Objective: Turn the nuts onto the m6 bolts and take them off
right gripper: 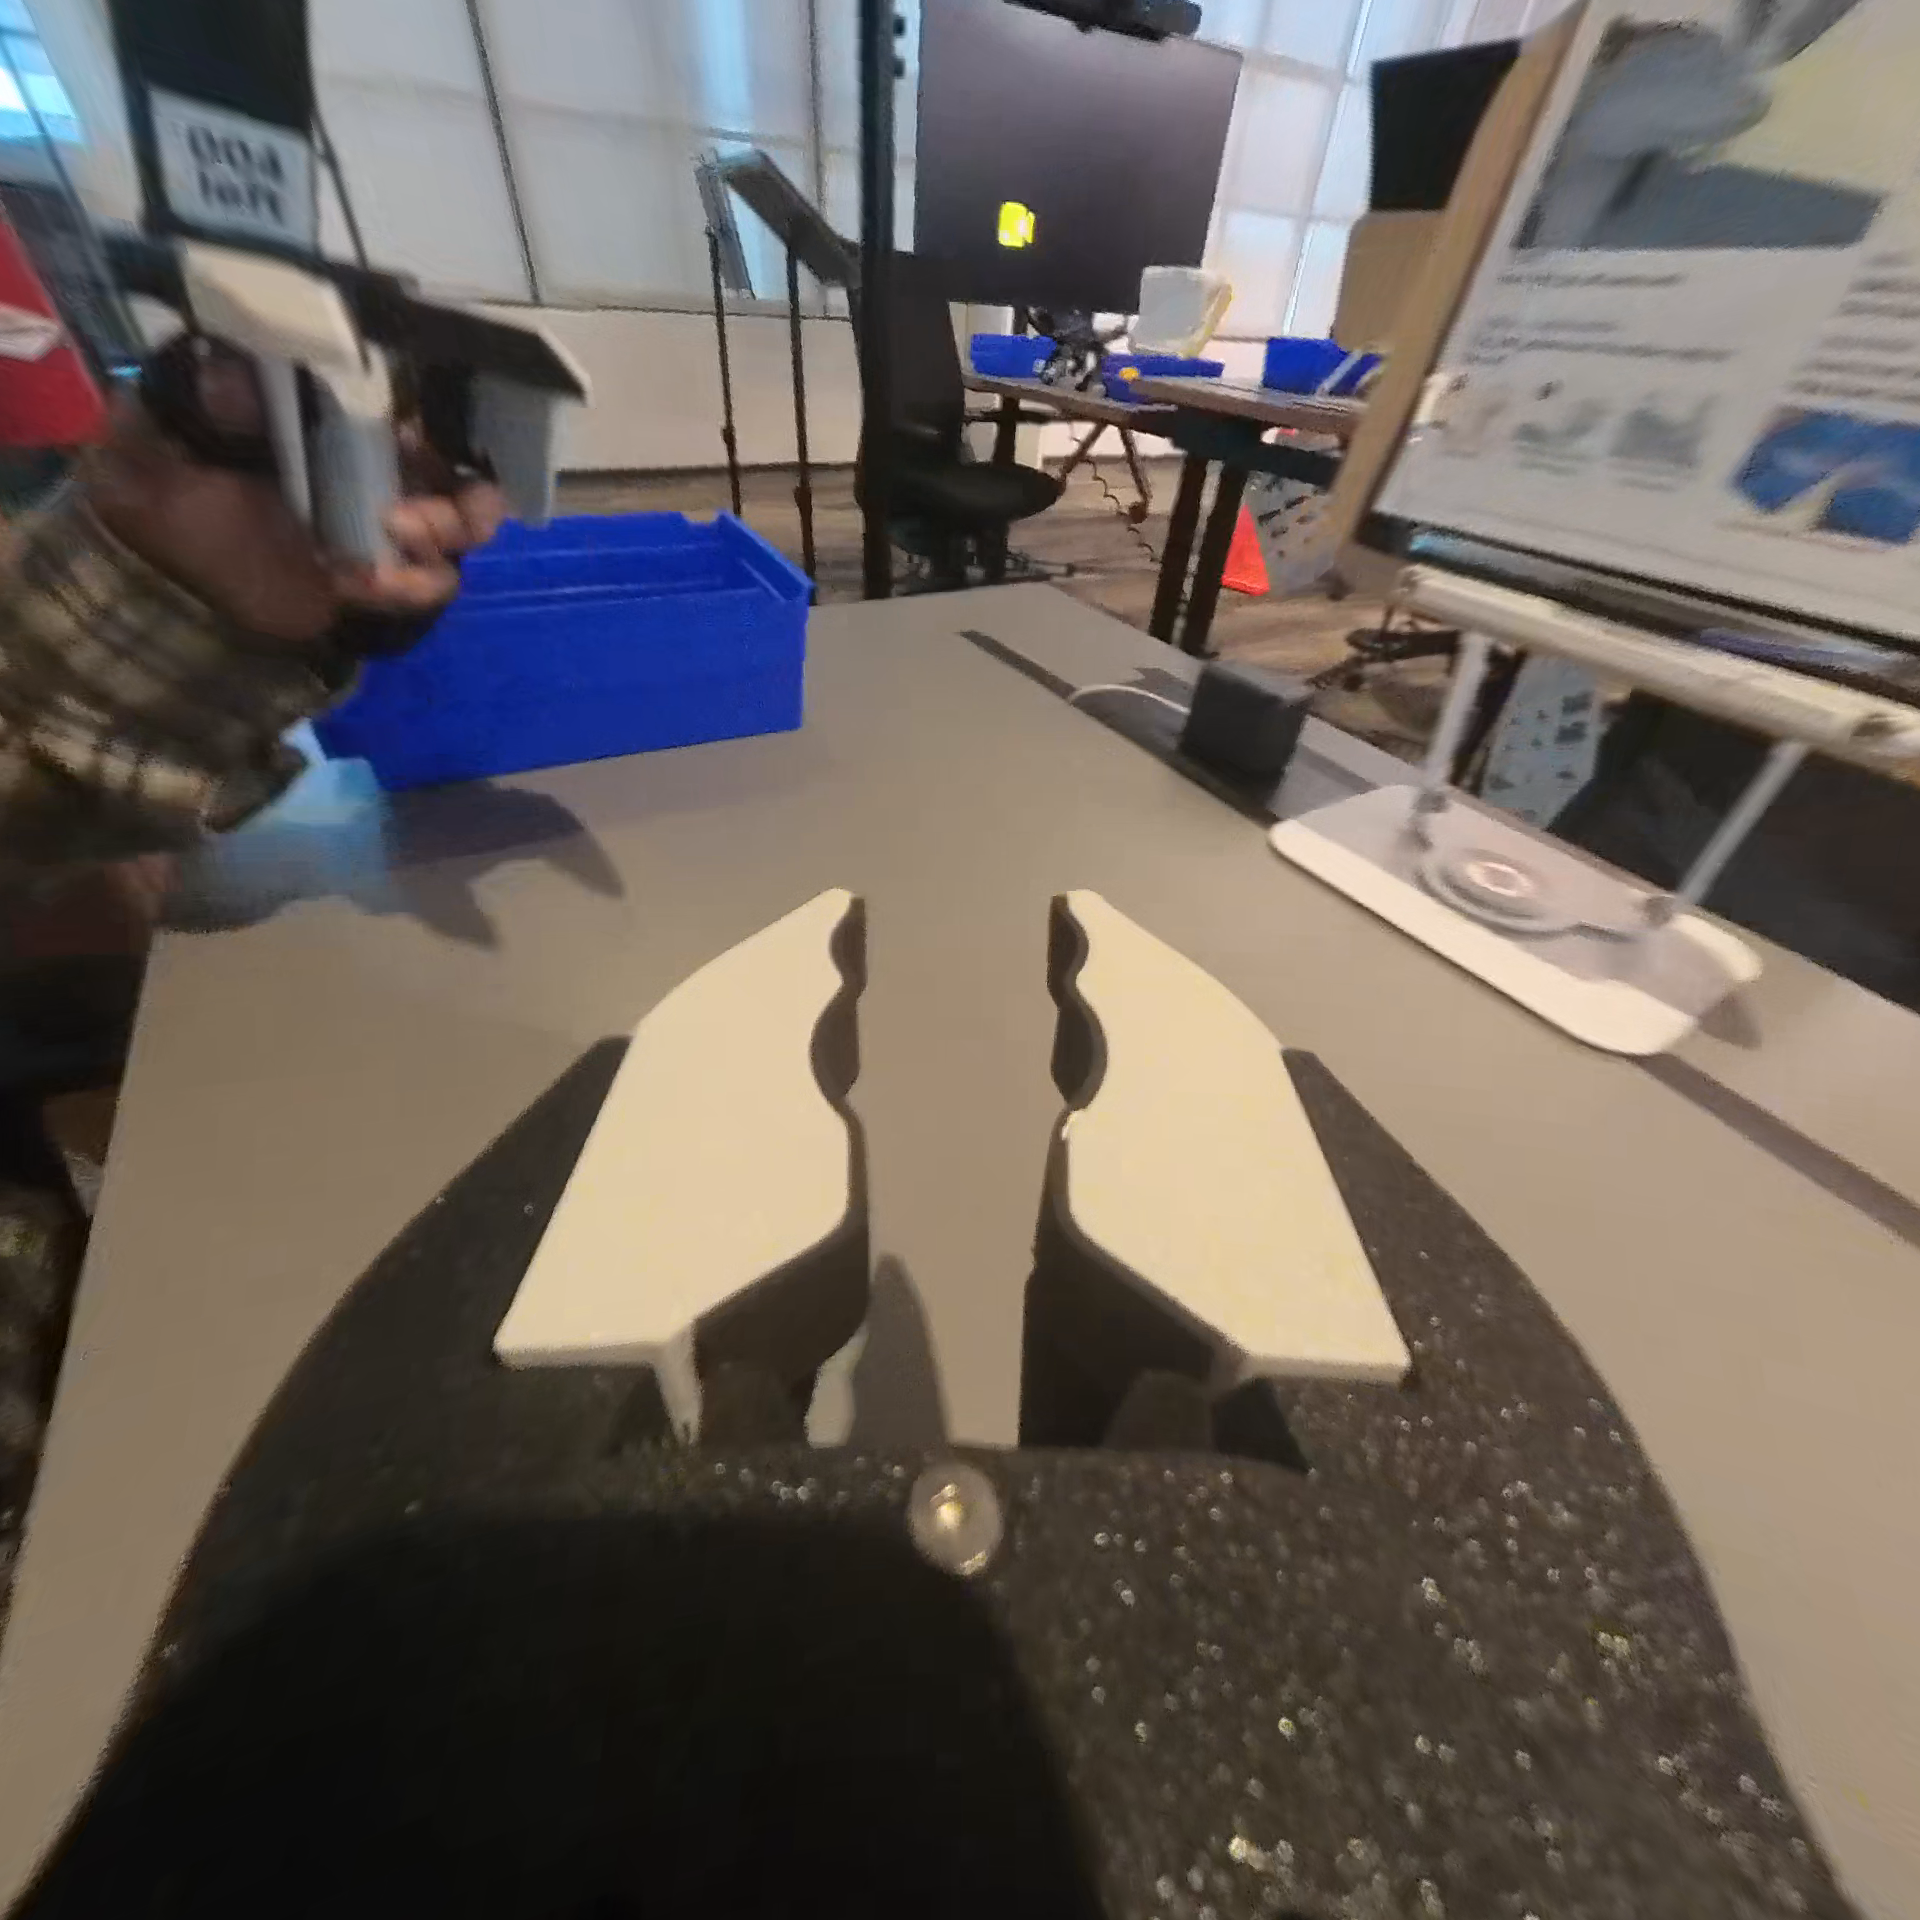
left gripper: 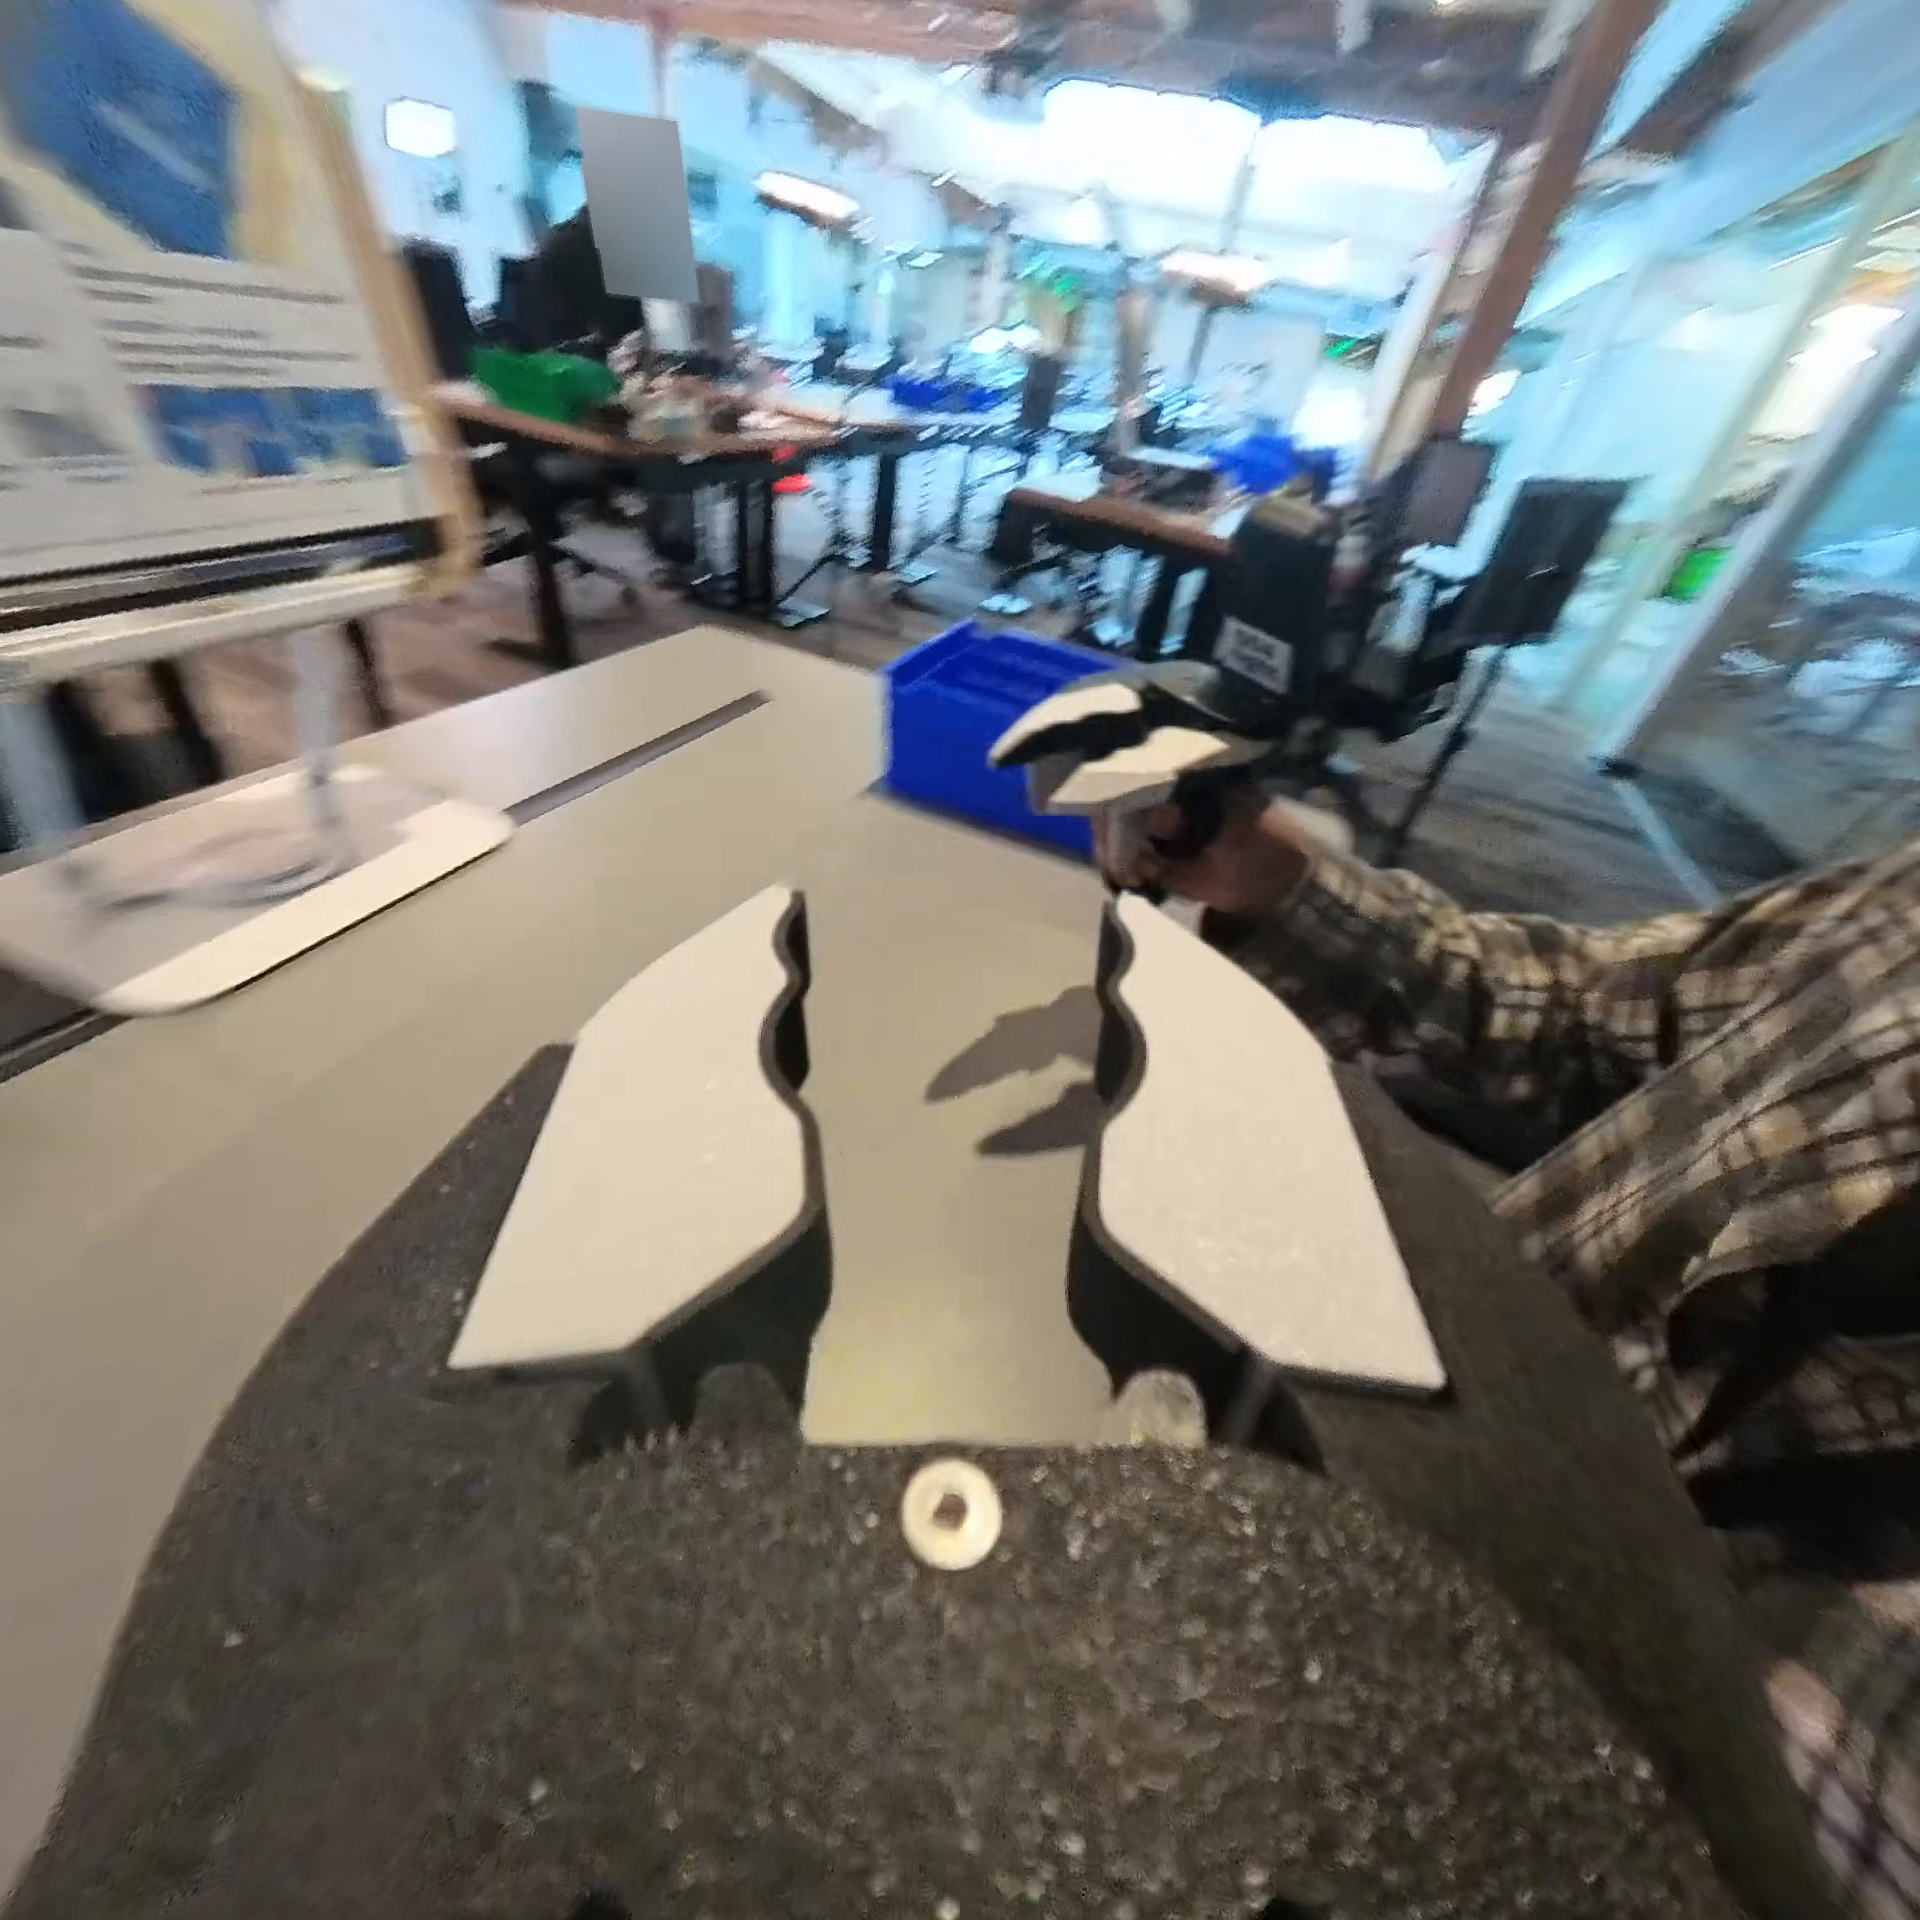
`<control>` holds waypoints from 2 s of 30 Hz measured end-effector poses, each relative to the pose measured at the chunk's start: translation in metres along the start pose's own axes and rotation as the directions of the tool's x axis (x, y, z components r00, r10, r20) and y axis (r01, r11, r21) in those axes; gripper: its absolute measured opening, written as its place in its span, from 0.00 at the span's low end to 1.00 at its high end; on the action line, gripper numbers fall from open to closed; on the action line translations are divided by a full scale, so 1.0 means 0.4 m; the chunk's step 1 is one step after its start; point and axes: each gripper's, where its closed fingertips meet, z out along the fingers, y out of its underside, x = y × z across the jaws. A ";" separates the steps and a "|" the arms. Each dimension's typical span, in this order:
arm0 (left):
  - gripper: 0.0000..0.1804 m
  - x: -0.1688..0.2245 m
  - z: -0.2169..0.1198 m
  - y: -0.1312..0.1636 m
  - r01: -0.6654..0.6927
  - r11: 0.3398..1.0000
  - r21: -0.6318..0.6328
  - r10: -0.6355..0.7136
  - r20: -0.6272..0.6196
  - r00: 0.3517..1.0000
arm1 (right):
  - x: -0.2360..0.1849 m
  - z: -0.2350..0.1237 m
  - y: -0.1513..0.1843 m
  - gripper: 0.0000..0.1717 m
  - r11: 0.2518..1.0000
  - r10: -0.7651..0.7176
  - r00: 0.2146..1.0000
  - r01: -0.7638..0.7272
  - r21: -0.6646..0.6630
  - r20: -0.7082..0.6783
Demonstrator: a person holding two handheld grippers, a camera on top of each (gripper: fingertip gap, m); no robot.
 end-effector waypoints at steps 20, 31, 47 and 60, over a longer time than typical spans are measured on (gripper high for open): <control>0.13 -0.305 -0.719 0.481 0.791 0.411 -0.453 -0.195 0.804 0.562 | -0.055 0.123 0.138 0.16 1.000 -0.005 0.999 0.006 -0.006 0.038; 0.11 -0.354 -0.735 0.556 0.880 0.303 -0.366 -0.183 0.884 0.431 | -0.055 0.102 0.128 0.17 0.997 0.063 0.996 -0.066 0.032 0.069; 0.03 -0.356 -0.693 0.406 0.769 0.586 -0.255 -0.306 0.809 0.501 | -0.056 0.090 0.117 0.15 0.994 0.082 0.994 -0.087 0.067 0.077; 0.02 0.071 0.100 -0.066 0.078 0.992 0.099 -0.068 -0.105 0.992 | -0.130 0.063 -0.296 0.51 0.889 0.179 0.940 -0.281 0.362 0.291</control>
